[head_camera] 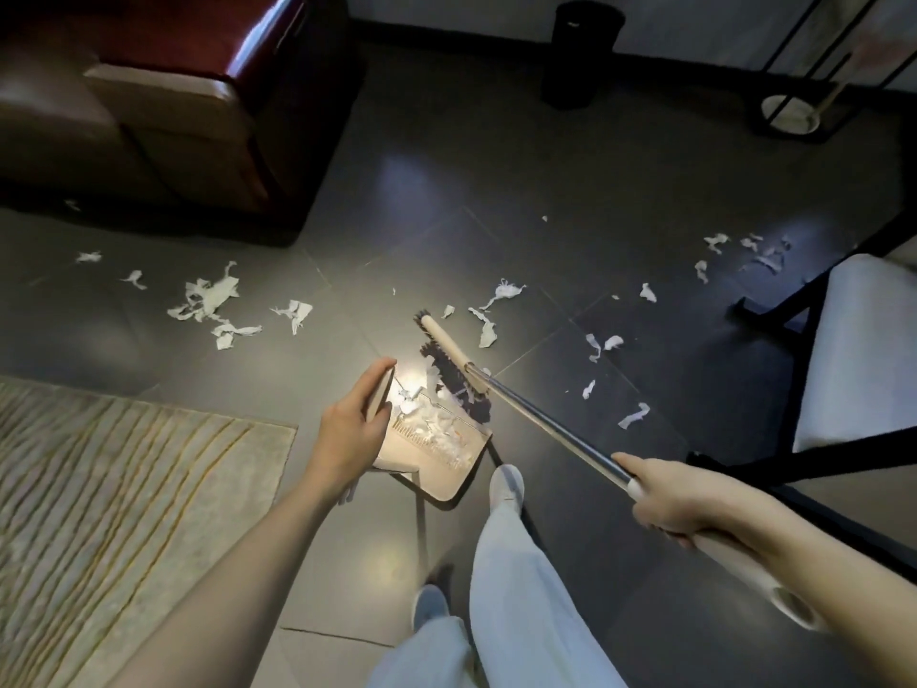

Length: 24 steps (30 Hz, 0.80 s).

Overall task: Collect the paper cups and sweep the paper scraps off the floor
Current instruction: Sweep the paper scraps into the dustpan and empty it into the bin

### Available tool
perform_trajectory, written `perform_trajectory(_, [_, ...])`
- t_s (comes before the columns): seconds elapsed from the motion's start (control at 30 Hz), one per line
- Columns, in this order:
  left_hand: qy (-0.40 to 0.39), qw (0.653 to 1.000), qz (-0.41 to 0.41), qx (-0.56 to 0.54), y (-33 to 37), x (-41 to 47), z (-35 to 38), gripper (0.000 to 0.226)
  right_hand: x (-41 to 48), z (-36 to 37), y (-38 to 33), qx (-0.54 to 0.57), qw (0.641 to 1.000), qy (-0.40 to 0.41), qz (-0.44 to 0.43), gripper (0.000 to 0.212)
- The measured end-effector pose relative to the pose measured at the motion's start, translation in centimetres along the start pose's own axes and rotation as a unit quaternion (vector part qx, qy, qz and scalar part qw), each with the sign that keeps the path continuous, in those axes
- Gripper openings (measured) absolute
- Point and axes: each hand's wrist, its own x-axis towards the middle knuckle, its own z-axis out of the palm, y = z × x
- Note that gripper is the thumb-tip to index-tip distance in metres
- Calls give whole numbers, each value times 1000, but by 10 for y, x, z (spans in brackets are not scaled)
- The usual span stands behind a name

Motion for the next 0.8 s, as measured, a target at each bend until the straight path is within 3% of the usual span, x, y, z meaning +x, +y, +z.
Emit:
perform_trajectory(0.23, [67, 997, -31, 32, 18, 55, 10, 60, 94, -127, 13, -10, 999, 48, 13, 42])
perform_trajectory(0.3, [84, 995, -43, 31, 27, 68, 17, 59, 124, -164, 10, -64, 996, 54, 25, 48])
perform_trajectory(0.4, [94, 994, -58, 24, 36, 85, 29, 57, 169, -207, 3, -89, 992, 74, 46, 72])
perform_trajectory(0.47, [101, 993, -63, 23, 39, 94, 33, 58, 198, -224, -1, -90, 992, 84, 32, 69])
perform_trajectory(0.6, [101, 992, -71, 20, 47, 111, 36, 56, 219, -221, -15, -104, 993, 52, 16, 74])
perform_trajectory(0.7, [94, 993, -75, 13, 54, 124, 38, 60, 201, -192, -20, -85, 996, 19, -14, 65])
perform_trajectory(0.8, [88, 993, -74, -1, 61, 140, 41, 58, 169, -170, -21, -76, 996, -29, -31, 69])
